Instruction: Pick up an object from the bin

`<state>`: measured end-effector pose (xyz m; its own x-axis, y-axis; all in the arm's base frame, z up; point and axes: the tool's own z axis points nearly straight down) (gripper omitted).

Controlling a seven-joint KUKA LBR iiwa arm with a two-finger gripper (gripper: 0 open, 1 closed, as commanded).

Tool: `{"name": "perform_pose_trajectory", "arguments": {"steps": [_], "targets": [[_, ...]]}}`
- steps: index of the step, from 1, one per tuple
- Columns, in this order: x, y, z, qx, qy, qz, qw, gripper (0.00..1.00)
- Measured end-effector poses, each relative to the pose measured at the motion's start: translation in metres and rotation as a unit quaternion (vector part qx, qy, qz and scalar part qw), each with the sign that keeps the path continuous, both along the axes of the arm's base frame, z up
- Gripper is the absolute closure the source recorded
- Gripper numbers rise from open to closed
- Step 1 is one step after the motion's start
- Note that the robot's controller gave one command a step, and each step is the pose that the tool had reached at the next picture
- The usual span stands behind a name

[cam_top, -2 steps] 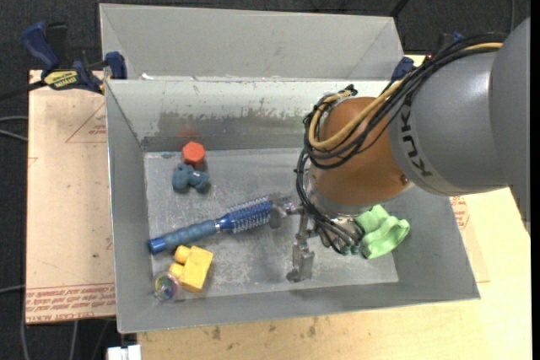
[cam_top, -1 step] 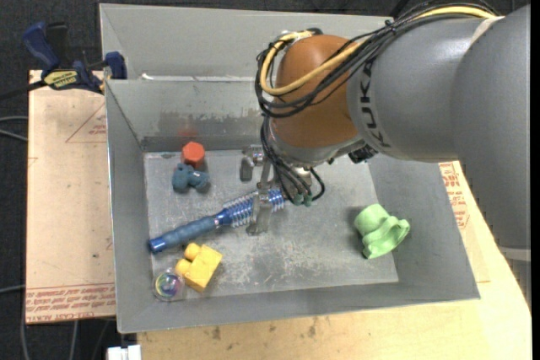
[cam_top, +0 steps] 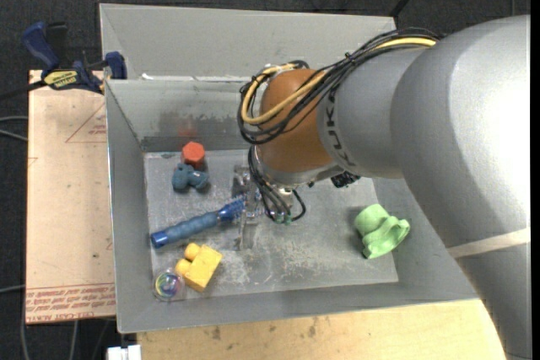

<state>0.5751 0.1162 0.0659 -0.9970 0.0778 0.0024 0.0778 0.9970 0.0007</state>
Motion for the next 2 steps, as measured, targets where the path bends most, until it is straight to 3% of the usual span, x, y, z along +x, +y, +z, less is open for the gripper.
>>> {"name": "perform_pose_trajectory", "arguments": {"steps": [1,2], "targets": [[0.001,0.0,0.003,0.0,-0.0011,0.0,1.0,1.0],[-0.009,0.042,0.155,0.001,-0.0053,0.02,0.9998,1.0]]}}
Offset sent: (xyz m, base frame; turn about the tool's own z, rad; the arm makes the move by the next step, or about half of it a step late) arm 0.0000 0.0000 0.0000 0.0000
